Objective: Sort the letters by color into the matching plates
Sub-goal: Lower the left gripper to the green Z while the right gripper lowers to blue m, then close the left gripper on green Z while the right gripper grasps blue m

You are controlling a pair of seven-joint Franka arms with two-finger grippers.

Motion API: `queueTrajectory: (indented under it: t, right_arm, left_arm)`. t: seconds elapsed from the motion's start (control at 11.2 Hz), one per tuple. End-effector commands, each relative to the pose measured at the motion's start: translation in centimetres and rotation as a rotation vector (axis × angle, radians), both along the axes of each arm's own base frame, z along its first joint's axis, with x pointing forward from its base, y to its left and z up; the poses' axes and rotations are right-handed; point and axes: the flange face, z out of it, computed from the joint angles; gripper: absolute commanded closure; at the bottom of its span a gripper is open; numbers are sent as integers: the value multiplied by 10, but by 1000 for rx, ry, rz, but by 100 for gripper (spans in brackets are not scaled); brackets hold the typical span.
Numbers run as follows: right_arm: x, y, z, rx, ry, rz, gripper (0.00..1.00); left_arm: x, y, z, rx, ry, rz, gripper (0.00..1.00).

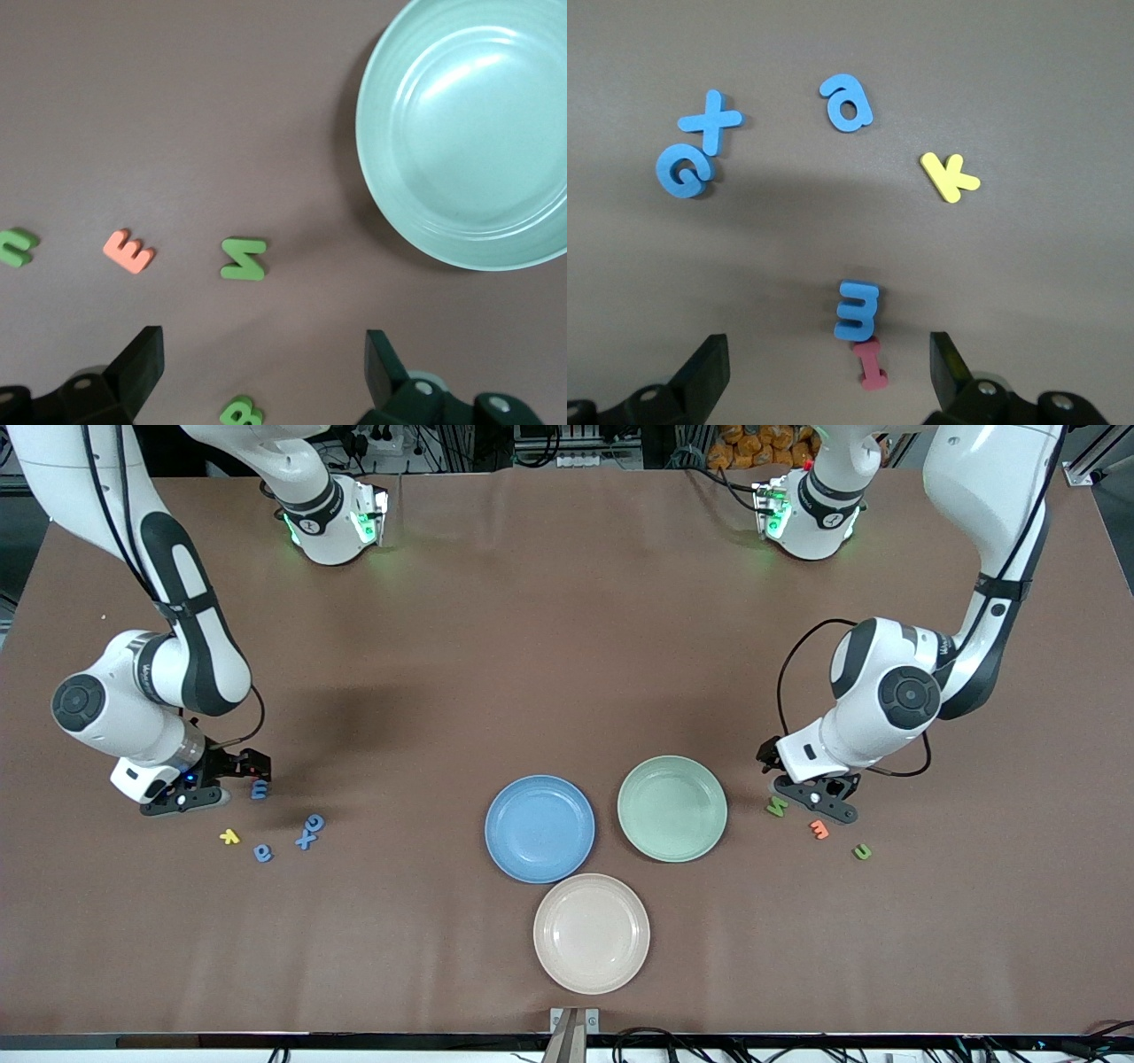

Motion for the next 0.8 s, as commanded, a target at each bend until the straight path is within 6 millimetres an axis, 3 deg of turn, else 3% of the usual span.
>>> queueTrajectory:
  t: [0.0,0.71]
  right_arm:
    - [1,-2,-16,17,-25,-1,0]
    - [-3,-14,-50,0,-50,-3,0]
  left_arm:
    - [0,-7,-19,63,-38,-128,0]
    - [8,-1,-70,29,-98,-141,0]
